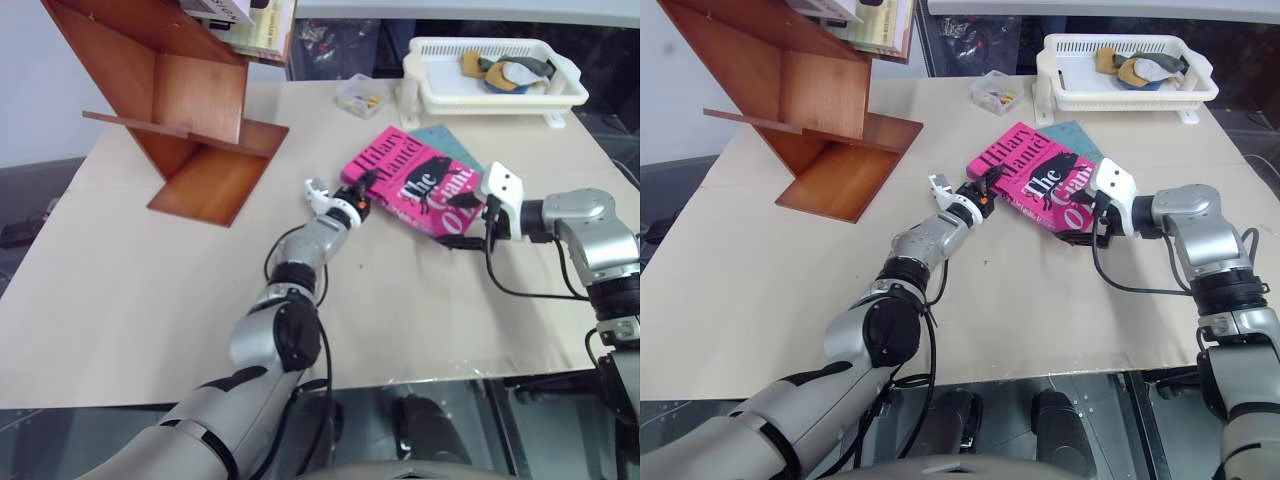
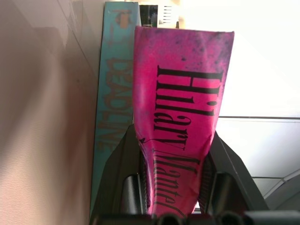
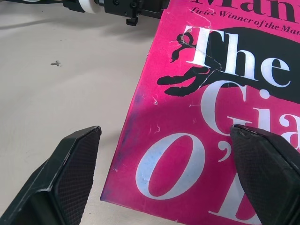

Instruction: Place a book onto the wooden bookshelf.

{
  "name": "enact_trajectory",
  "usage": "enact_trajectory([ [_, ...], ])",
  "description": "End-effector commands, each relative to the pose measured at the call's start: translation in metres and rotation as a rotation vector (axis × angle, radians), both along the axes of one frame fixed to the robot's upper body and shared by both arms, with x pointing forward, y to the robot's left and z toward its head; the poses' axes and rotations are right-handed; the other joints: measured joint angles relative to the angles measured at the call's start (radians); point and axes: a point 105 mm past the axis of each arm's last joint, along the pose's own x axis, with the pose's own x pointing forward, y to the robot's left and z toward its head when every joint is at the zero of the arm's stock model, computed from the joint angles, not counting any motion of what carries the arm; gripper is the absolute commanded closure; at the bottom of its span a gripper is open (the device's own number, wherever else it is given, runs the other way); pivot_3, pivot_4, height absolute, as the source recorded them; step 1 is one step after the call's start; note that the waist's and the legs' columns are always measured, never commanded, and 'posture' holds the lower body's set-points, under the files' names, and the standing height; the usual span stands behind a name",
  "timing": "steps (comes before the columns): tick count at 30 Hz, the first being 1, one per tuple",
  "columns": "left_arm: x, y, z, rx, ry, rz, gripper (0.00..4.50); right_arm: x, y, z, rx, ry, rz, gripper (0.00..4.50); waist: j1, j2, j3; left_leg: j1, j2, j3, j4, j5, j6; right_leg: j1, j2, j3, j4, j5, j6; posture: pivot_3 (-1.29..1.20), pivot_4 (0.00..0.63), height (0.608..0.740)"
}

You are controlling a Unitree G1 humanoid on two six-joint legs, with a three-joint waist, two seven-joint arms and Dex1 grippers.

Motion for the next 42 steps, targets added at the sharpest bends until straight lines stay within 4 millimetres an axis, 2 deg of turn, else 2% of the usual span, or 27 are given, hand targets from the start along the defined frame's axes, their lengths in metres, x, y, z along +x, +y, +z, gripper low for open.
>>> enact_trajectory([
  [1, -0.001, -0.004, 0.008, 0.001, -0.048, -0.021, 3.71, -0.004, -0.005, -0.011, -0.014, 0.048, -0.017, 0.0, 0.0, 0.0, 0.0, 0.0, 0.0, 0.0, 0.0, 0.0, 0.0, 0.0, 0.0, 0.0, 0.0, 0.0, 0.0, 0.0, 0.15, 0.74],
  [5, -0.002, -0.002, 0.009, -0.006, -0.058, -0.023, 3.71, -0.008, 0.004, 0.008, 0.061, 0.019, 0.02, 0.0, 0.0, 0.0, 0.0, 0.0, 0.0, 0.0, 0.0, 0.0, 0.0, 0.0, 0.0, 0.0, 0.0, 0.0, 0.0, 0.0, 0.15, 0.74],
  [10, -0.002, 0.001, 0.009, -0.015, -0.057, -0.009, 3.71, -0.028, 0.008, 0.038, 0.207, -0.012, 0.069, 0.0, 0.003, 0.0, 0.0, -0.003, 0.0, -0.001, 0.0, 0.0, 0.0, -0.002, -0.001, -0.001, -0.001, 0.0, 0.0, 0.0, 0.15, 0.74],
  [17, -0.002, 0.007, 0.011, -0.014, -0.072, 0.015, 3.71, -0.062, -0.017, 0.062, 0.388, -0.054, -0.026, 0.0, 0.003, 0.0, 0.0, -0.004, 0.0, -0.002, -0.001, 0.0, 0.0, -0.002, -0.004, -0.001, -0.002, 0.0, 0.0, 0.0, 0.15, 0.74],
  [21, -0.002, 0.01, 0.019, 0.029, -0.122, 0.021, 3.71, -0.091, -0.031, 0.071, 0.476, -0.069, -0.059, 0.0, 0.002, 0.0, 0.0, -0.004, 0.0, -0.001, -0.002, 0.0, 0.0, -0.003, -0.004, 0.0, -0.002, 0.0, 0.0, 0.0, 0.15, 0.74],
  [26, -0.004, 0.012, 0.04, 0.161, -0.255, 0.035, 3.71, -0.121, -0.042, 0.068, 0.526, -0.045, -0.096, 0.0, 0.002, 0.0, 0.001, -0.003, 0.001, 0.001, -0.002, 0.0, 0.0, -0.003, -0.004, 0.002, -0.002, 0.0, 0.0, 0.0, 0.15, 0.74],
  [31, -0.007, 0.018, 0.064, 0.283, -0.394, 0.053, 3.71, -0.141, -0.053, 0.066, 0.537, -0.032, -0.114, 0.0, 0.001, -0.001, 0.001, -0.002, 0.001, 0.001, -0.002, 0.0, 0.001, -0.002, -0.002, 0.001, -0.002, 0.0, 0.0, 0.0, 0.15, 0.74],
  [33, -0.009, 0.019, 0.074, 0.339, -0.459, 0.064, 3.71, -0.141, -0.053, 0.068, 0.54, -0.04, -0.119, 0.0, -0.003, -0.001, 0.001, -0.002, 0.001, 0.002, -0.002, 0.0, 0.001, -0.002, -0.001, 0.002, -0.001, 0.0, 0.0, 0.0, 0.15, 0.74],
  [38, -0.025, 0.014, 0.114, 0.481, -0.708, 0.065, 3.71, -0.139, -0.051, 0.068, 0.547, -0.047, -0.119, 0.0, -0.001, -0.001, 0.001, -0.001, 0.002, 0.002, -0.002, 0.0, 0.001, -0.002, 0.002, 0.003, 0.0, 0.0, 0.0, 0.0, 0.15, 0.74],
  [42, -0.041, 0.008, 0.132, 0.773, -0.995, 0.09, 3.71, -0.138, -0.051, 0.069, 0.553, -0.055, -0.113, 0.0, 0.001, -0.001, 0.001, -0.001, 0.002, 0.003, -0.002, 0.0, 0.0, -0.001, 0.002, 0.003, -0.001, 0.0, 0.0, 0.0, 0.15, 0.74],
])
